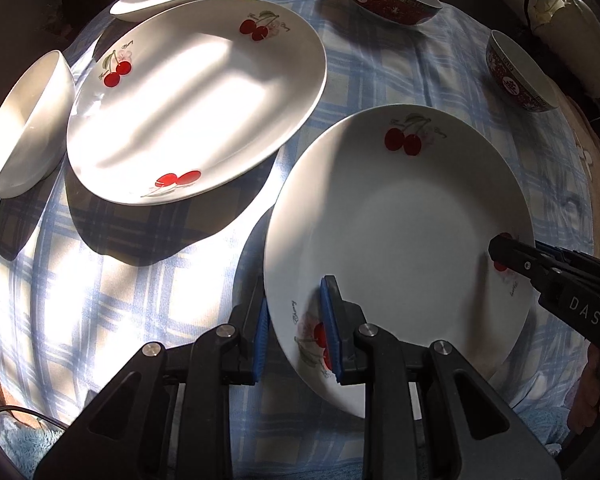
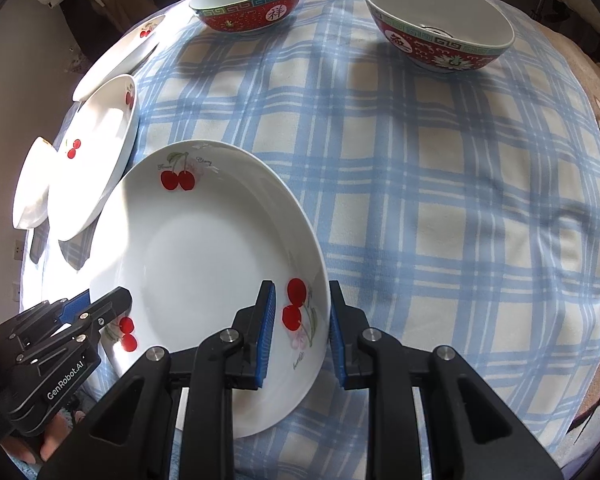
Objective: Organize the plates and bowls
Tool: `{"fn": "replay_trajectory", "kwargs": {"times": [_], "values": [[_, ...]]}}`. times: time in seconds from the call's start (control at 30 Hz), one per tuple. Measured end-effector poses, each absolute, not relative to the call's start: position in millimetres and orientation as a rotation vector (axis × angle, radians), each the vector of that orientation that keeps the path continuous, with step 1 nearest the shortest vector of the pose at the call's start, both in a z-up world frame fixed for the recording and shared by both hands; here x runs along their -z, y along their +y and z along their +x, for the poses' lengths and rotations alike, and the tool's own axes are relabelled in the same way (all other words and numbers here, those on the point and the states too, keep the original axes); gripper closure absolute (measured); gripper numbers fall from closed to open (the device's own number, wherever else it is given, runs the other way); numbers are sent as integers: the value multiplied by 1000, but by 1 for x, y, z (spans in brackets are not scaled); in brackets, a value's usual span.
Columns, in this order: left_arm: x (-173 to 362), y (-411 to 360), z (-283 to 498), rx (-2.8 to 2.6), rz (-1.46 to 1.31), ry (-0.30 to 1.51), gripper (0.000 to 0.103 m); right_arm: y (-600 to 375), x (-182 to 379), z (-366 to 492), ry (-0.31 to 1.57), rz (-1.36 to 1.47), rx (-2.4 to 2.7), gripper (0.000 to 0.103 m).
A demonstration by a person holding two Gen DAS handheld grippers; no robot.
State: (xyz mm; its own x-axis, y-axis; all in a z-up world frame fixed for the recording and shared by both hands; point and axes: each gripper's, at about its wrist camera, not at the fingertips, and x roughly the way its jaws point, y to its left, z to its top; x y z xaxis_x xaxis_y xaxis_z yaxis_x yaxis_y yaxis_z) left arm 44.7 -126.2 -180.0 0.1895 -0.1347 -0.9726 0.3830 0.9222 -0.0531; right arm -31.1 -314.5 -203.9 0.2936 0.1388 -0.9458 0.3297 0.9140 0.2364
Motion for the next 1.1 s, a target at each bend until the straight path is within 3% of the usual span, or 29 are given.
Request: {"fn": "replay_trajectory", "kwargs": {"times": [0.57,0.67,0.73,0.77,0.93,1.0,1.1], "values": [[173,-133,41,350,294,1316,78,-313,199,-25,1272,374,121,75],[161,-133,36,356,336,1291,77,-311,188,-23,1242,335,127,70],[150,-128,34,358,337,1277,69,-311,181,-21,1213,327,126,55],[144,-126,34,355,334,1271,64,-311,177,-20,1199,323,122,52],[110,-108,37,307,352,1173,24,-305,155,-9,1125,307,104,31],[101,-100,47,295,320,1178,16,-300,144,-3,1092,282,98,26],[95,-83,65,236,301,1177,13,-293,130,5,1044,244,93,9]]}}
